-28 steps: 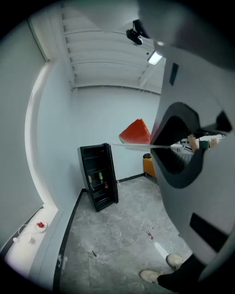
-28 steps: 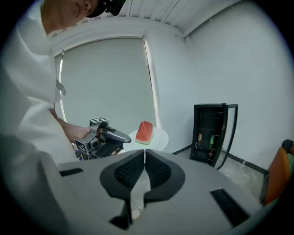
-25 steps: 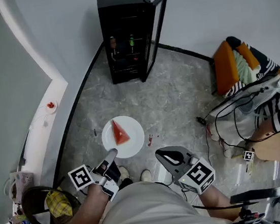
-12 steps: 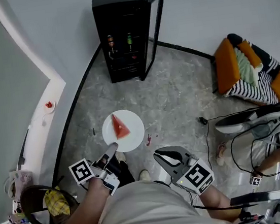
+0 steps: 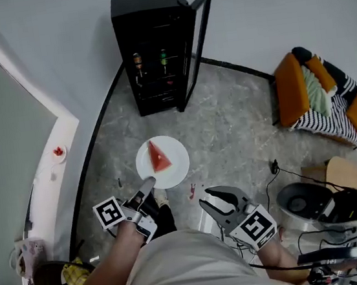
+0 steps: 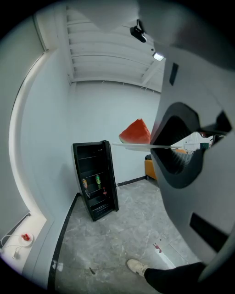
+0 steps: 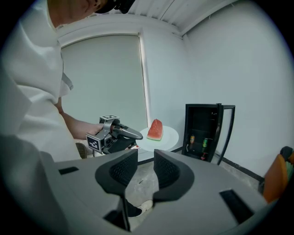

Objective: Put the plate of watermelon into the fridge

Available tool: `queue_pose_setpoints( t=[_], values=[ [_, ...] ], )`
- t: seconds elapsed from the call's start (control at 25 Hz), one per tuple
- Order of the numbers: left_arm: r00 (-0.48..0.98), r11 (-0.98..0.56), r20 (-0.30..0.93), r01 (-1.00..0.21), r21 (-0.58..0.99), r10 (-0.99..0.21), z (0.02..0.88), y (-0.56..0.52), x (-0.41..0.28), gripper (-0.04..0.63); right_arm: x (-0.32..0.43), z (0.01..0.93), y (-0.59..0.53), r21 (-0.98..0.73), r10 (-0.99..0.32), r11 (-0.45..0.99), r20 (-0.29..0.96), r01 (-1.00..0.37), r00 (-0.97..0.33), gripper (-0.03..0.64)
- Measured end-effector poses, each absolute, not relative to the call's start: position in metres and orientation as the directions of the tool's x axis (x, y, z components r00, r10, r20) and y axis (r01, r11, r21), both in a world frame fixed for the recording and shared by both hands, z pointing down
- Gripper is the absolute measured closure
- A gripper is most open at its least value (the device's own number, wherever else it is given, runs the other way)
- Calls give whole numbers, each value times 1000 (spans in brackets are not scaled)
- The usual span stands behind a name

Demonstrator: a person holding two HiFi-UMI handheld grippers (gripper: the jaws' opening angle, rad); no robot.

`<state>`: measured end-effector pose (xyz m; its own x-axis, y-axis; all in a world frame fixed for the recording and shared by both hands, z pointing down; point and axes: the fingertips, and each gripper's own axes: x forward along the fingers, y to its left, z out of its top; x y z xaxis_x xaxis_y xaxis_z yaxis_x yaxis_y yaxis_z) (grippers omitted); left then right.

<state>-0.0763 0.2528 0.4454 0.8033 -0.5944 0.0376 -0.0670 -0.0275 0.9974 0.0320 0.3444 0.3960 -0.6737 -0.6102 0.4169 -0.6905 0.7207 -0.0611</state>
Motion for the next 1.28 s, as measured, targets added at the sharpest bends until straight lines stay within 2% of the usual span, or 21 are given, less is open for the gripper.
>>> queue_pose_setpoints(
  t=[0.44, 0.64, 0.92, 1.04, 1.16, 1.28],
  values=[
    [837, -41, 33, -66, 997, -546, 448, 70, -93, 572, -11, 378, 160, -14, -628, 708, 444, -706, -639, 512],
    [818, -29, 27, -53, 998, -574, 460, 1, -95, 571, -25, 377, 100, 13, -598, 741, 468, -671, -651, 512],
    [774, -18, 36, -61, 998, -632, 479, -90, -71, 572, -4, 390, 15, -1, -561, 771, 470, -636, -681, 512],
    [750, 22, 101, -115, 993, -653, 501, -134, -59, 572, 15, 398, -34, 58, -556, 793, 478, -607, -680, 512],
    [726, 16, 41, -41, 999, -686, 503, -189, -32, 571, 39, 403, -87, 112, -535, 819, 503, -563, -678, 512],
    [697, 24, 36, -27, 999, -717, 512, -238, -13, 571, 65, 402, -132, 129, -516, 837, 509, -531, -689, 512]
  ],
)
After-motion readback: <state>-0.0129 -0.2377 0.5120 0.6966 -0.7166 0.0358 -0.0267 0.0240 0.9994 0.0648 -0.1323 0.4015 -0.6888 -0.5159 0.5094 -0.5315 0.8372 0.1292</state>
